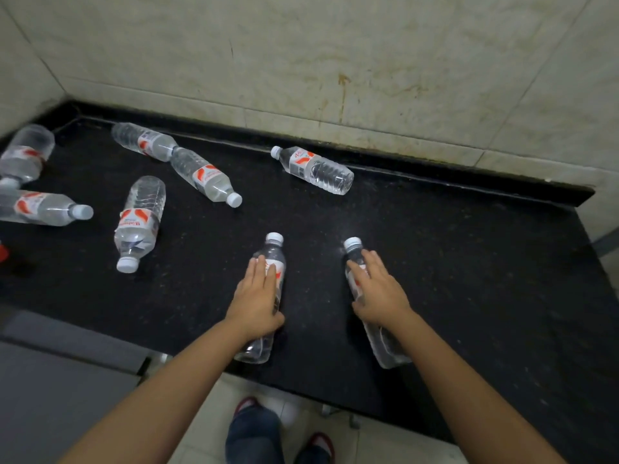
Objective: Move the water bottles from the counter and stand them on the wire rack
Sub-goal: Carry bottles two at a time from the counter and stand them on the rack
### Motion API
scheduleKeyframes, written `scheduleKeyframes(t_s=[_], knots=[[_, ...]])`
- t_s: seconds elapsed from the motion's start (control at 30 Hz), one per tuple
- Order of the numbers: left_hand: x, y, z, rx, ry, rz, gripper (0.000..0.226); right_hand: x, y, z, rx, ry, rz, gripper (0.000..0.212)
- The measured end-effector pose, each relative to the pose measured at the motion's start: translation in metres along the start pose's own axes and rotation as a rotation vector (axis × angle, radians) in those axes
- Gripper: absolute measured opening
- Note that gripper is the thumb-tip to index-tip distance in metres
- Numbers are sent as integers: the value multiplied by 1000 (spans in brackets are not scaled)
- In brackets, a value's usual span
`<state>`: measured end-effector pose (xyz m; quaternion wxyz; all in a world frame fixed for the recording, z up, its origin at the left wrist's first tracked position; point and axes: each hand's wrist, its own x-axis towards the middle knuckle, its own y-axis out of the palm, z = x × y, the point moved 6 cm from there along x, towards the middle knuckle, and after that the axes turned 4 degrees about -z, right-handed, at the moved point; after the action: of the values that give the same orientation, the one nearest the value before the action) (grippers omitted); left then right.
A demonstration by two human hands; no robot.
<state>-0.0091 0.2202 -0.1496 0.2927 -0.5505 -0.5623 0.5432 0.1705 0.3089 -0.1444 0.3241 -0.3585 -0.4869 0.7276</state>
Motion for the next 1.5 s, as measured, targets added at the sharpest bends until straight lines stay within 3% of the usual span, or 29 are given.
scheduleKeyframes(t_s=[0.07, 0.13, 0.27, 0.4, 0.6, 0.9, 1.03, 1.17, 1.5], knots=[[-10, 4, 0, 54, 119, 59, 91, -14, 5, 3, -20, -142, 22, 76], [-17, 8, -1, 13, 127, 44, 85, -27, 13, 4, -60, -165, -2, 82], [-6, -4, -6, -148, -58, -119, 62, -26, 19, 2, -81, 46, -72, 87], [10, -3, -8, -109, -200, -114, 76, -15, 14, -2, -41, 305, -75, 79], [14, 2, -14, 68, -200, -154, 71, -14, 17, 10, -101, 254, -208, 72], [15, 6, -14, 161, -163, -137, 70, -14, 14, 15, -180, 267, -190, 69], [9, -3, -29, 215, -11, -126, 69, -32, 3, 7, -106, 330, -192, 69], [4, -29, -76, 137, 166, -205, 70, -73, -28, -22, -23, 401, -321, 71], [-43, -95, -336, -313, 672, -548, 67, -228, -197, -160, 148, 304, -915, 74]])
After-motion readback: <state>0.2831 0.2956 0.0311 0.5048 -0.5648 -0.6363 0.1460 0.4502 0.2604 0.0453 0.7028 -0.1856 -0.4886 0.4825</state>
